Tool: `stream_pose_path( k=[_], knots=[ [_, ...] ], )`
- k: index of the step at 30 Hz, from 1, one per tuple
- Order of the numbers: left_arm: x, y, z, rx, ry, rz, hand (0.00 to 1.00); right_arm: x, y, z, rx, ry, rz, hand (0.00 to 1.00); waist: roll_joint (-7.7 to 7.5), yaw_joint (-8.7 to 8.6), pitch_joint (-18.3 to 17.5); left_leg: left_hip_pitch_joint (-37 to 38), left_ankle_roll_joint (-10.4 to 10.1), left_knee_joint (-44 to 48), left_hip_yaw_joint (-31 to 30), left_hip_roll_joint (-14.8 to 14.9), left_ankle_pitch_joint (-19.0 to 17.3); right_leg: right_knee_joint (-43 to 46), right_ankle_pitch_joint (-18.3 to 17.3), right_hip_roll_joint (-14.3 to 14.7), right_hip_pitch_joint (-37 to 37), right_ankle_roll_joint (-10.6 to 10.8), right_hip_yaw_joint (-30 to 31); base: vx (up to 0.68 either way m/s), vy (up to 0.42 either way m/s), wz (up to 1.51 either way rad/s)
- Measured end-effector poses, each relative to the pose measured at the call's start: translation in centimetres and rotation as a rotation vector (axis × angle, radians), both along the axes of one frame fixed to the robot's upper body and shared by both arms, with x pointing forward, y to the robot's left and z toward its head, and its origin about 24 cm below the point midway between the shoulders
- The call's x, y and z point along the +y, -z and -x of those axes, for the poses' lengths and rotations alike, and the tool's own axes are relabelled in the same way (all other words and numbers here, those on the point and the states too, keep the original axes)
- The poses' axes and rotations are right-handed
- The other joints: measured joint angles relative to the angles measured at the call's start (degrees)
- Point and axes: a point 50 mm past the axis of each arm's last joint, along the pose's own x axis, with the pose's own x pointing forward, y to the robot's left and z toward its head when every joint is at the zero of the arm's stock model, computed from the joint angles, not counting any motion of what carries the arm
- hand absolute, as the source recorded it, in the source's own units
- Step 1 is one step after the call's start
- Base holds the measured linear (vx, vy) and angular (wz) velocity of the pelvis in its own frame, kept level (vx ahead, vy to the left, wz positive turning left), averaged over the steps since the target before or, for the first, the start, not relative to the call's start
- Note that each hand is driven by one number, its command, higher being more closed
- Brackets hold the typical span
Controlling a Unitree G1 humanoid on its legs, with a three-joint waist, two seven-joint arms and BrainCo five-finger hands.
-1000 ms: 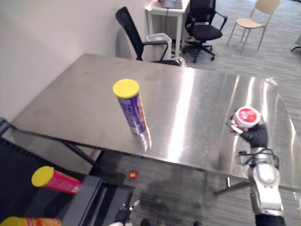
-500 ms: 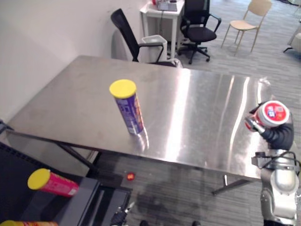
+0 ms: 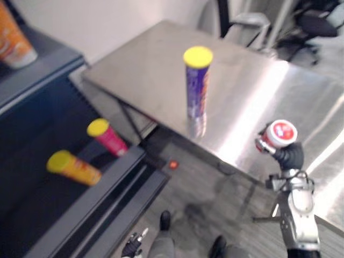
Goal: Put the gum and the chips on the shelf.
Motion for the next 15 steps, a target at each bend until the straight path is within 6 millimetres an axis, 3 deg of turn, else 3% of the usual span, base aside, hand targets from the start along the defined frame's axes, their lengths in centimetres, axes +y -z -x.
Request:
stream_pose_path(
  k=[1,3,4,6,7,8,9,11,15],
  knots=[
    [-0.3,0.2,1.0,0.019,-0.016,0.011,0.0,-0.2,0.2,0.0,0.009,0.022,-0.01,1.0,0.6,-0.21,-0.31,2.86,0.08,4.42,5.04,1.99,-1.1,-0.08,0.08,-0.72,0.73,0.05,-2.79,-0.12,-0.095,1.08],
    [-1.2,0.6,2.0,0.04,-0.053,0.039,0.0,-1.0,0.1,0.1,0.007,0.066,-0.008,1.0,2.94,-0.28,-1.7,6.29,-0.22,6.93,8.08,5.22,-3.87,0.64,0.11,-1.0,0.72,0.1,-7.23,-0.09,0.016,1.21],
    [-1.4,0.6,2.0,0.037,-0.057,0.047,0.0,-1.5,0.0,0.2,0.002,0.093,-0.014,1.0,4.27,-0.24,-2.01,6.05,-0.49,5.22,8.53,5.05,-3.63,1.32,0.13,-1.33,0.8,0.21,-9.37,-0.1,0.083,1.38],
    [-1.0,0.6,2.7,0.048,-0.068,0.038,0.0,-1.8,0.1,0.3,0.002,0.115,-0.028,1.0,3.44,-0.22,-2.36,8.48,-2.7,-7.32,7.28,1.37,-0.71,-2.04,1.16,-1.76,1.89,0.19,-14.13,-0.14,0.126,1.22],
    [-1.0,0.7,3.0,0.058,-0.077,0.04,0.0,-1.8,0.1,0.3,0.0,0.115,-0.029,1.0,3.4,-0.3,-2.39,9.88,-2.36,-11.21,6.22,0.36,0.13,-3.03,1.77,-1.77,2.45,0.13,-15.96,-0.12,0.136,0.95],
    [-1.0,0.8,3.3,0.071,-0.088,0.044,0.0,-2.0,0.0,0.3,-0.003,0.126,-0.033,1.0,3.5,-0.34,-2.34,10.23,-1.86,-9.62,6.96,0.9,-2.17,-3.01,2.56,-1.95,2.8,0.42,-17.92,-0.07,0.135,0.87],
    [-1.1,0.9,3.6,0.088,-0.087,0.048,0.0,-2.3,0.1,0.5,0.0,0.141,-0.04,1.0,3.75,-0.54,-2.41,10.86,-3.21,-10.11,6.88,1.22,-2.74,-1.57,2.85,-2.34,3.37,0.89,-19.93,-0.07,0.181,1.04],
    [-1.2,0.9,3.5,0.09,-0.077,0.047,0.0,-2.8,0.1,0.6,-0.002,0.17,-0.052,1.0,3.47,-1.43,-2.56,10.92,-4.37,-13.36,7.11,-0.28,-2.02,0.2,2.96,-3.96,3.67,1.05,-22.53,-0.09,0.241,0.93],
    [-0.9,0.9,3.5,0.111,-0.03,0.021,0.0,-3.0,0.2,0.8,0.004,0.205,-0.027,1.0,2.39,-1.85,-2.88,11.27,-3.42,-16.16,6.57,-4.49,-1.24,4.15,3.71,-9.1,4.06,1.99,-25.02,-0.06,0.215,0.46]
  ],
)
